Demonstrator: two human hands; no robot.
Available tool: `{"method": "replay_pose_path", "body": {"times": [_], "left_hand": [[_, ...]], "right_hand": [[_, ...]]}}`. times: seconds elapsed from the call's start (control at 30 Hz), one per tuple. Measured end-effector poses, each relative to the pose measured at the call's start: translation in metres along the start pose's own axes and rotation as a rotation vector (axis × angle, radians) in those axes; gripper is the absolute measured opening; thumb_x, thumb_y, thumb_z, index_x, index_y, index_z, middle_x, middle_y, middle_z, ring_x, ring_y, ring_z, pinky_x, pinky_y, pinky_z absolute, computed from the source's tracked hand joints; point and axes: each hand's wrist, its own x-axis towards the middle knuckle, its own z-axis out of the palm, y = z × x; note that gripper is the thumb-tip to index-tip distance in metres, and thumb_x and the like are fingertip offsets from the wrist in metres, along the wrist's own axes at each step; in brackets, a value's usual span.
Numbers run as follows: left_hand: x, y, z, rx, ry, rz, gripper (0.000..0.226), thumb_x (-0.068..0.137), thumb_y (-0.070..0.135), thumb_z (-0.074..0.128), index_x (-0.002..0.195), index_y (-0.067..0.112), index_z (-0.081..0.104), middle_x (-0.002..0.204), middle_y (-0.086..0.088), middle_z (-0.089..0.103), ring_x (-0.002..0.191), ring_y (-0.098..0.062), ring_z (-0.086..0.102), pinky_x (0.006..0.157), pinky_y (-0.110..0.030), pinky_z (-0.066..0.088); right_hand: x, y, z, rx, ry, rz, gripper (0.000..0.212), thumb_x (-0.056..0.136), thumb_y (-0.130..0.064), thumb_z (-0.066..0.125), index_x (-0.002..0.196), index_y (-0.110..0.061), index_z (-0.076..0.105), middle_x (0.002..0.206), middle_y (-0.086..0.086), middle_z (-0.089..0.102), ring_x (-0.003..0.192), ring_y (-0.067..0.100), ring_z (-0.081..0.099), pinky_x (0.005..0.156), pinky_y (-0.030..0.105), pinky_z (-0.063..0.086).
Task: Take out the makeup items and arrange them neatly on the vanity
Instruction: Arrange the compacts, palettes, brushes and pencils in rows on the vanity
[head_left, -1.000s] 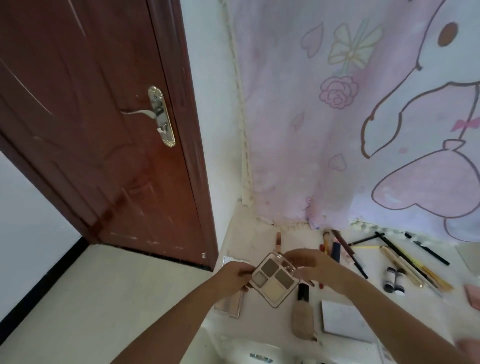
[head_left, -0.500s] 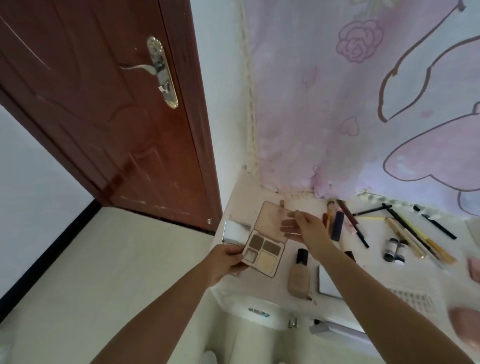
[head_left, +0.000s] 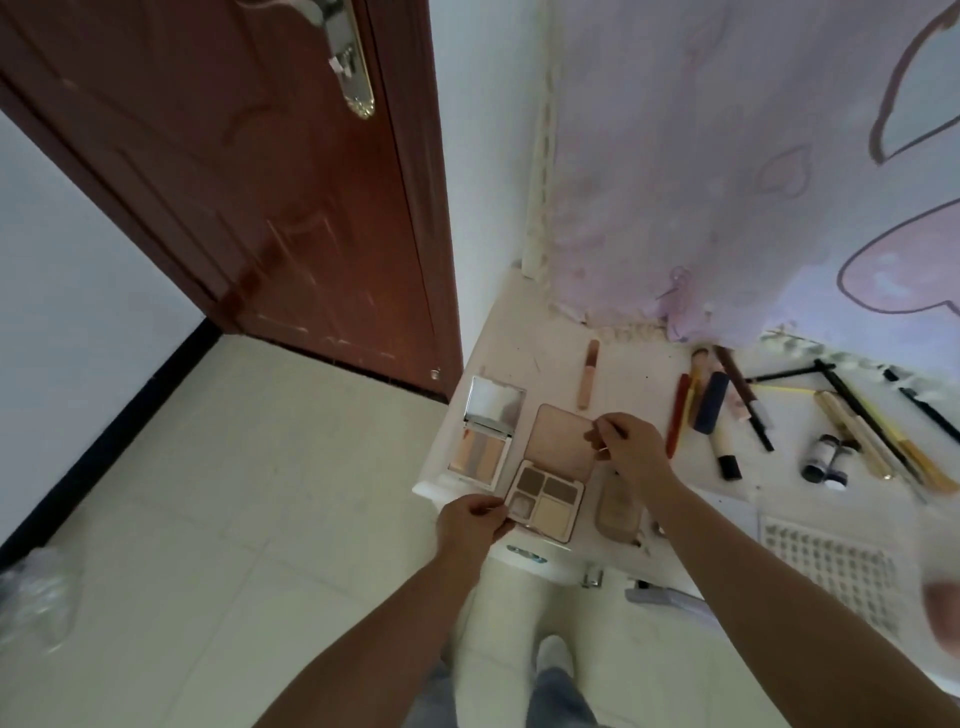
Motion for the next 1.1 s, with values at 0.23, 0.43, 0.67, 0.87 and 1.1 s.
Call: {"method": "replay_pose_path", "body": {"times": [0.23,0.43,0.67,0.87,1.1], "left_hand": [[0.006,-0.008,0.007,0.239,0.063,0.067,0.023,0.08,0.002,0.066,0.103,0.003,0.067,0.093,-0.004,0.063,0.089,-0.015,0.056,0.081,-0.019,0.04],[0.007,-0.008,0.003,0.387,0.019,0.125,0.021,0.085,0.008,0.061,0.105,0.006,0.066,0.102,-0.009,0.068,0.097,-0.023,0.062,0.088,-0.027,0.048],[-0.006,-0.005,0.003,0.812,-0.057,0.393,0.022,0.092,0.012,0.049,0.109,0.008,0.063,0.113,-0.006,0.062,0.1,-0.017,0.059,0.08,-0.015,0.04],[-0.021,0.015,0.017,0.861,-0.228,0.547,0.026,0.091,0.012,0.053,0.116,0.007,0.059,0.115,-0.007,0.06,0.097,-0.014,0.057,0.088,-0.018,0.043],[-0.031,0.051,0.047,0.92,-0.413,0.664,0.064,0.082,0.028,0.066,0.136,0.014,0.035,0.127,-0.002,0.046,0.109,-0.014,0.05,0.093,-0.024,0.042]], "right_hand": [[0.011,-0.005,0.002,-0.027,0.028,-0.025,0.022,0.095,-0.007,0.042,0.107,0.002,0.058,0.095,0.013,0.063,0.074,0.02,0.058,0.052,0.003,0.047],[0.008,-0.004,-0.011,-0.459,0.074,-0.136,0.028,0.096,-0.017,0.039,0.107,-0.001,0.059,0.101,0.012,0.063,0.092,0.026,0.057,0.079,0.029,0.042],[-0.001,0.009,-0.017,-0.832,-0.105,0.085,0.036,0.091,-0.033,0.05,0.116,-0.007,0.047,0.118,0.013,0.049,0.1,0.027,0.053,0.079,0.032,0.043],[0.002,-0.002,-0.031,-0.714,-0.182,0.101,0.02,0.085,-0.022,0.06,0.097,-0.006,0.056,0.091,0.007,0.055,0.087,0.023,0.056,0.076,0.031,0.049],[-0.031,-0.027,-0.064,-0.444,-0.097,0.095,0.022,0.093,-0.023,0.052,0.08,-0.006,0.057,0.062,0.002,0.056,0.05,0.012,0.054,0.046,0.012,0.045]]}}
